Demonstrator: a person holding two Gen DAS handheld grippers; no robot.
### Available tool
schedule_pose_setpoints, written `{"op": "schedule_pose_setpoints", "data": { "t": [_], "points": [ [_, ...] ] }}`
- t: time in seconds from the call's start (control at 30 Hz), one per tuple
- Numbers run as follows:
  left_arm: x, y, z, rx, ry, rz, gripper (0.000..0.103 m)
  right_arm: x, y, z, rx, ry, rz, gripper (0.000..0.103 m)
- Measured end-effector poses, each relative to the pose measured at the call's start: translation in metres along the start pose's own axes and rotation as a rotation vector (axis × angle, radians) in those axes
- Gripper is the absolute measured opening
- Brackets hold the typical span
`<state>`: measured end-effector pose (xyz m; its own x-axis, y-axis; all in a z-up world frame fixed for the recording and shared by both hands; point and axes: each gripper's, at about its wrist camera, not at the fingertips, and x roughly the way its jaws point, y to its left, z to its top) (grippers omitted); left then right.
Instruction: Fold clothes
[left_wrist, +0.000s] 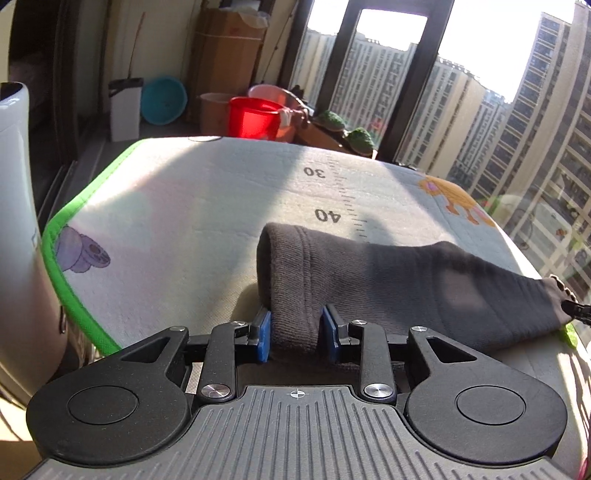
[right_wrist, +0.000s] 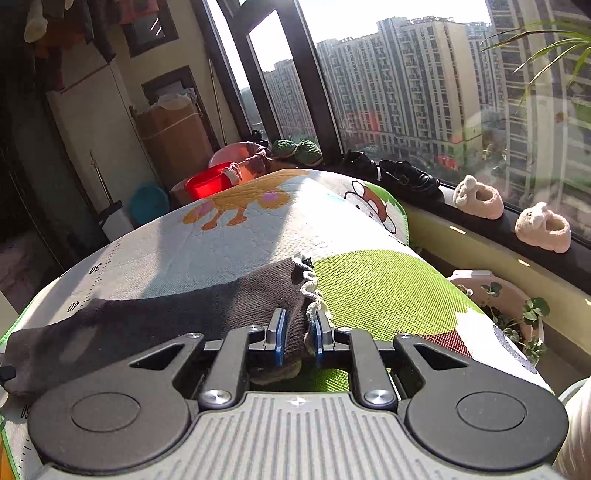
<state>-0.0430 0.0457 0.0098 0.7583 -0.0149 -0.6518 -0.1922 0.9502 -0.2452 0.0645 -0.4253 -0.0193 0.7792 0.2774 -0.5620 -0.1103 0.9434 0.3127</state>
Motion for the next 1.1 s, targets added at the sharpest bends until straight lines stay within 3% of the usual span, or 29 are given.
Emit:
{"op": "schedule_pose_setpoints", "data": {
  "t": [0.07, 0.17, 0.23, 0.27, 0.3, 0.37, 0.47, 0.57, 0.67, 0.8, 0.93, 1.03, 1.1],
  "points": [
    [-0.007, 0.003, 0.001, -0.019, -0.028, 0.005, 0.05, -0.005, -0.007, 0.0, 0.03, -0.012, -0.011, 0.03],
    [-0.024, -0.003, 0.008, -0.005, -0.112, 0.028, 0.05, -0.013, -0.008, 0.004, 0.028, -0.046, -0.027, 0.032],
    [-0.031, -0.011, 0.009, 0.013, -0.137, -0.007, 0.053, -0.013, -0.006, 0.004, 0.027, -0.059, -0.009, 0.033],
    [-0.029, -0.014, 0.009, 0.018, -0.13, -0.029, 0.058, -0.012, -0.005, 0.004, 0.035, -0.057, 0.003, 0.036],
    [-0.027, -0.018, 0.008, 0.023, -0.119, -0.051, 0.065, -0.007, -0.005, 0.003, 0.059, -0.045, 0.02, 0.045],
    [-0.01, -0.025, 0.005, 0.037, -0.08, -0.038, 0.067, 0.007, -0.007, 0.0, 0.113, -0.018, 0.04, 0.056],
    [0.006, -0.035, 0.002, 0.091, -0.067, 0.005, 0.072, 0.018, -0.005, -0.003, 0.144, -0.023, 0.051, 0.058],
    [0.016, -0.032, 0.008, 0.088, -0.05, -0.008, 0.079, 0.019, -0.003, -0.003, 0.144, -0.022, 0.046, 0.059],
    [0.031, -0.022, 0.014, 0.052, -0.011, -0.009, 0.074, 0.018, -0.001, -0.004, 0.135, -0.027, 0.04, 0.06],
    [0.042, -0.014, 0.017, 0.043, -0.026, 0.02, 0.071, 0.018, 0.005, -0.006, 0.112, -0.031, 0.035, 0.067],
    [0.027, -0.015, 0.02, 0.026, -0.066, 0.04, 0.071, 0.018, 0.01, -0.007, 0.084, -0.031, 0.03, 0.073],
    [0.002, -0.026, 0.015, 0.077, -0.11, 0.024, 0.071, 0.017, 0.009, -0.007, 0.09, -0.033, 0.04, 0.077],
    [-0.014, -0.042, 0.004, 0.185, -0.136, 0.009, 0.071, 0.017, 0.008, -0.007, 0.091, -0.034, 0.044, 0.078]
  ]
}}
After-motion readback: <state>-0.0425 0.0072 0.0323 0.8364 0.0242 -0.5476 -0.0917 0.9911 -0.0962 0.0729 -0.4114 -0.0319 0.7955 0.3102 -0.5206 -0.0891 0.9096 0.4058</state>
